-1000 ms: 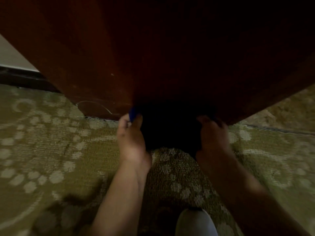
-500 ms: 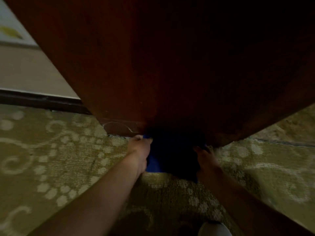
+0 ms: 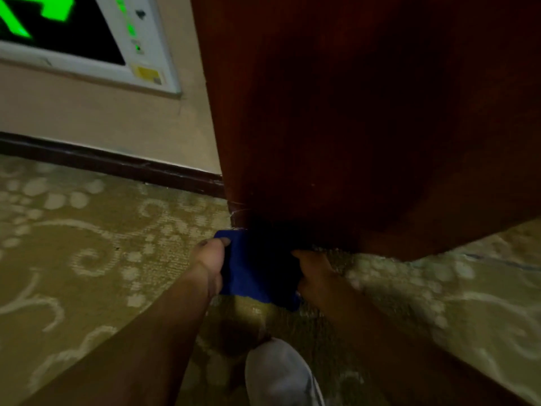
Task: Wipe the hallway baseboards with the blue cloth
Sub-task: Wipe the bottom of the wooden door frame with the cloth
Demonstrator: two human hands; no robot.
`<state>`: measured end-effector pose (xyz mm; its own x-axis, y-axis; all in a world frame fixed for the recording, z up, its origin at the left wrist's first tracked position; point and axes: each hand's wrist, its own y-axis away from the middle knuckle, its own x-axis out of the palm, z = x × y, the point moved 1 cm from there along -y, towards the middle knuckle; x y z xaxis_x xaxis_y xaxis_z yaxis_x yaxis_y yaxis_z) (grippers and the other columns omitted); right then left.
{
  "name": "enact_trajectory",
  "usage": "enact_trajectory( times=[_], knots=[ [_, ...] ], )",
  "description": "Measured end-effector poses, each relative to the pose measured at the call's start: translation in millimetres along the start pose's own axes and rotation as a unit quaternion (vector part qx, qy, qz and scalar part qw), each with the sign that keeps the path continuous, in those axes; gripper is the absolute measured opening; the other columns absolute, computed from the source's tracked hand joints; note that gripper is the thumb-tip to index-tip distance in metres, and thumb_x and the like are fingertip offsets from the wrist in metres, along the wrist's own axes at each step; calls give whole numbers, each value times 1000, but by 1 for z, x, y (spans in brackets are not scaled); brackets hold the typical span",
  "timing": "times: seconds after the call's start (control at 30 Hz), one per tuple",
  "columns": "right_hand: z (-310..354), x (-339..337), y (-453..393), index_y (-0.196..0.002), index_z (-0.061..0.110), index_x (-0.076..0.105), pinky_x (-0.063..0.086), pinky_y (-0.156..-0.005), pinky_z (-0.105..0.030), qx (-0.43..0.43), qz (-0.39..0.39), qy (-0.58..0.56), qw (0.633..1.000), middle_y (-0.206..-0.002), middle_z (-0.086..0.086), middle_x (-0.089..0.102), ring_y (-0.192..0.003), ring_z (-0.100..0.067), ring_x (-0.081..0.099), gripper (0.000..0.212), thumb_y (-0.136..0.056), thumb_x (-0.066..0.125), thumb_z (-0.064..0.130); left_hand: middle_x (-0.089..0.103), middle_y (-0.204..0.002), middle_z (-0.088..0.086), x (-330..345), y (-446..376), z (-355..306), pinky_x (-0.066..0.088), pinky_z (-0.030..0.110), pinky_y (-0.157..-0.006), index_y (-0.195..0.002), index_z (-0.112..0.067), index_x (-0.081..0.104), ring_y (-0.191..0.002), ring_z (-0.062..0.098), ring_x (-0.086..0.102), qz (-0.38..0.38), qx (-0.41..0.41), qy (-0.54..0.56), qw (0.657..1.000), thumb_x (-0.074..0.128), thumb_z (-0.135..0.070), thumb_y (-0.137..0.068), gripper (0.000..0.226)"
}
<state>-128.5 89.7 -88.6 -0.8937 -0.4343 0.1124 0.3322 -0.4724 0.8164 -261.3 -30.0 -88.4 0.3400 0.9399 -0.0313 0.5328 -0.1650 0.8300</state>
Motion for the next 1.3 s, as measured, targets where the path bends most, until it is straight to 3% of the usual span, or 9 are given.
enact_trajectory(
  times=[0.2,0.3,0.5,0.67,0.87,1.0,1.1,1.2,1.3],
  knots=[
    [5,17,-14,-123,13,58,52,-90,-53,16,-12,-49,999,-114,-15,65,-102,-37,64,30,-93,60,11,69,-108,17,15,-14,-1,58,44,-71,-113,-11,55,-92,34,68,48,37,43,997,58,-8,-94,19],
    [19,27,0,-128,12,56,55,-86,-52,15,-29,-60,998,-110,-15,65,-98,-36,65,36,-92,59,10,71,-111,17,15,-8,-10,59,38,-63,-120,-7,57,-94,31,71,84,26,123,988,54,-9,-96,25],
    [41,25,32,-122,22,59,61,-61,-39,-27,68,-188,980,-111,-10,69,-92,-31,70,35,-89,61,10,72,-116,11,18,18,-28,61,42,-80,-126,-13,58,-101,26,72,167,65,225,958,49,-16,-99,29],
    [20,35,9,-130,17,56,52,-92,-51,-5,-33,-145,989,-121,-13,63,-105,-35,63,39,-92,57,8,70,-120,14,26,10,-15,60,45,-76,-131,-14,52,-103,31,70,92,39,172,980,51,-11,-98,33],
    [50,19,41,-125,21,55,60,-57,-33,-32,18,-176,984,-111,-9,68,-90,-28,68,34,-91,59,16,70,-118,11,27,36,-30,54,49,-90,-123,-13,55,-106,31,69,147,141,214,955,54,-17,-97,26],
    [34,26,23,-128,17,55,56,-86,-50,-18,-13,-141,990,-117,-12,65,-100,-34,66,36,-92,57,12,69,-108,5,31,36,-21,57,48,-79,-108,-17,54,-98,27,68,105,127,170,972,52,-14,-98,11],
    [21,27,16,-130,12,54,52,-92,-52,-7,-55,-127,990,-121,-15,62,-104,-37,63,38,-92,58,10,69,-118,12,31,37,-19,60,52,-72,-123,-17,56,-99,33,69,99,55,161,980,47,-10,-99,27],
    [38,13,30,-125,18,54,57,-83,-49,-43,-50,-126,990,-116,-11,63,-99,-34,65,36,-90,59,19,72,-115,8,35,46,-25,59,48,-80,-124,-18,58,-101,29,71,128,127,155,971,51,-17,-96,29],
    [61,-22,47,-122,18,55,57,-55,-31,-115,-23,-129,985,-111,-7,65,-90,-26,68,32,-90,58,23,73,-111,0,52,69,-24,60,37,-80,-125,-26,60,-98,19,72,166,196,152,954,59,-24,-93,32]
  ],
)
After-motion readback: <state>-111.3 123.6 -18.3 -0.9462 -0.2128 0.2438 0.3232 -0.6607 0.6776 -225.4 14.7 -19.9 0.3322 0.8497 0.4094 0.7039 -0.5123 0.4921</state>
